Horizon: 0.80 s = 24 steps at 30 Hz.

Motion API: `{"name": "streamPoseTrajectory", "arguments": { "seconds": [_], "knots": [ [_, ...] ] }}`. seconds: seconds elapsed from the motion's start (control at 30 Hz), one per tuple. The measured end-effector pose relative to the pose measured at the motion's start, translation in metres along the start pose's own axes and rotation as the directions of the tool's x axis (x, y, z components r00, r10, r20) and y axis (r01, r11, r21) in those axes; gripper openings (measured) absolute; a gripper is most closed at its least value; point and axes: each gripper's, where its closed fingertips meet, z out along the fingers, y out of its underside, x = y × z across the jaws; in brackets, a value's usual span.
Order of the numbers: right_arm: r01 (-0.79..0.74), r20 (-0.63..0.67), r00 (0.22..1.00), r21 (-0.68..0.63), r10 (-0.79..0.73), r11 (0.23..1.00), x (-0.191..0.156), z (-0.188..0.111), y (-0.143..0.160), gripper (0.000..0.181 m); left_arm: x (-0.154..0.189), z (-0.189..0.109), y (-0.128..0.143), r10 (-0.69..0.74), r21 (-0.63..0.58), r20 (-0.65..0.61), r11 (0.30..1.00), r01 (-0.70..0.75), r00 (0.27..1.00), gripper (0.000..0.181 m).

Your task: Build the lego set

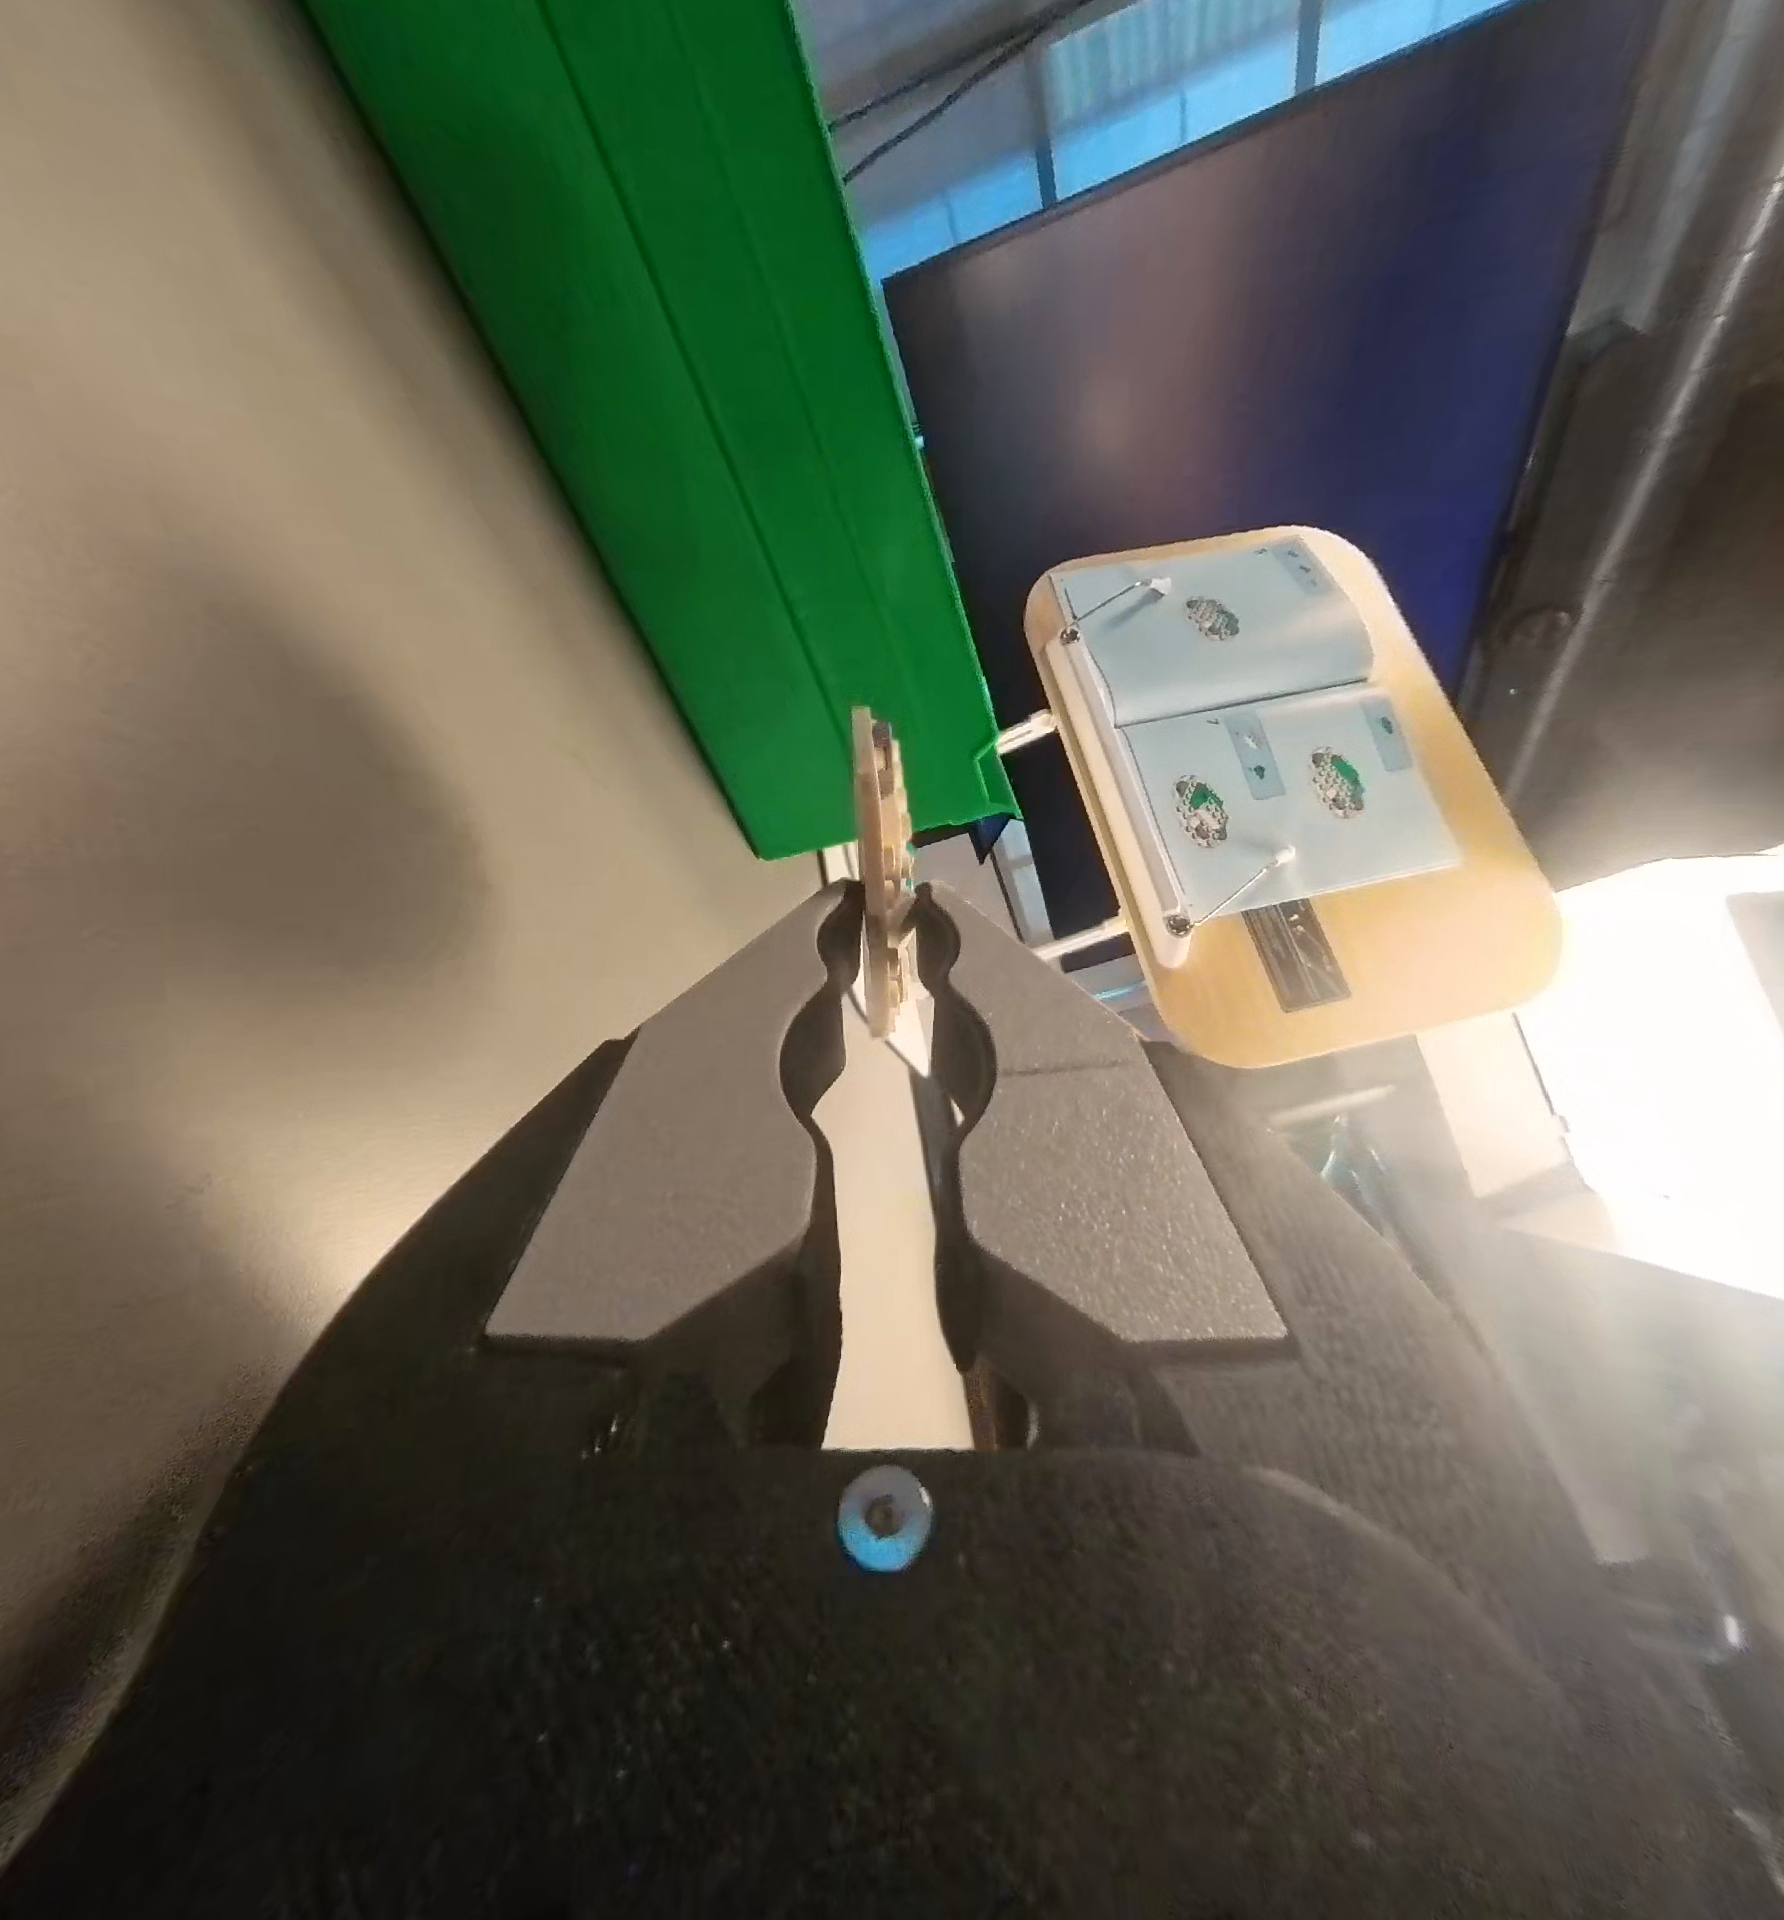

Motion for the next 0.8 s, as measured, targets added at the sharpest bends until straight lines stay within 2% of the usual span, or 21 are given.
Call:
{"name": "streamPoseTrajectory", "arguments": {
  "seconds": [0.1,0.13,0.27,0.4,0.53,0.67,0.8],
  "knots": [
    [-0.004,0.01,1.0,0.006,0.004,1.0,-0.003,0.003,-0.002,0.008,-0.023,0.019,0.025,0.024,-0.115,-0.032,0.993,-0.027,0.999,0.034],
    [0.002,0.012,1.0,0.005,-0.002,1.0,-0.004,0.003,-0.002,0.008,-0.022,0.027,0.033,0.031,-0.155,-0.082,0.987,-0.043,0.996,0.029],
    [0.02,0.014,1.0,-0.006,-0.02,1.0,-0.006,0.005,-0.001,0.009,-0.016,0.056,0.065,0.031,-0.319,-0.236,0.942,-0.107,0.971,0.033],
    [0.0,0.022,1.0,-0.003,0.0,1.0,-0.008,0.007,0.0,0.008,-0.025,0.077,0.087,-0.058,-0.445,-0.211,0.895,-0.043,0.976,0.033],
    [-0.044,0.021,0.999,0.004,0.044,0.999,-0.006,0.008,0.001,0.008,-0.024,0.089,0.096,-0.174,-0.461,-0.213,0.885,0.058,0.961,0.033],
    [-0.09,0.02,0.996,0.015,0.09,0.996,-0.002,0.01,0.002,0.008,-0.022,0.097,0.107,-0.155,-0.492,-0.217,0.87,0.03,0.964,0.032],
    [-0.12,0.008,0.993,0.032,0.12,0.992,0.002,0.011,0.002,0.008,-0.014,0.099,0.106,-0.146,-0.482,-0.219,0.876,0.023,0.965,0.031]
  ]
}}
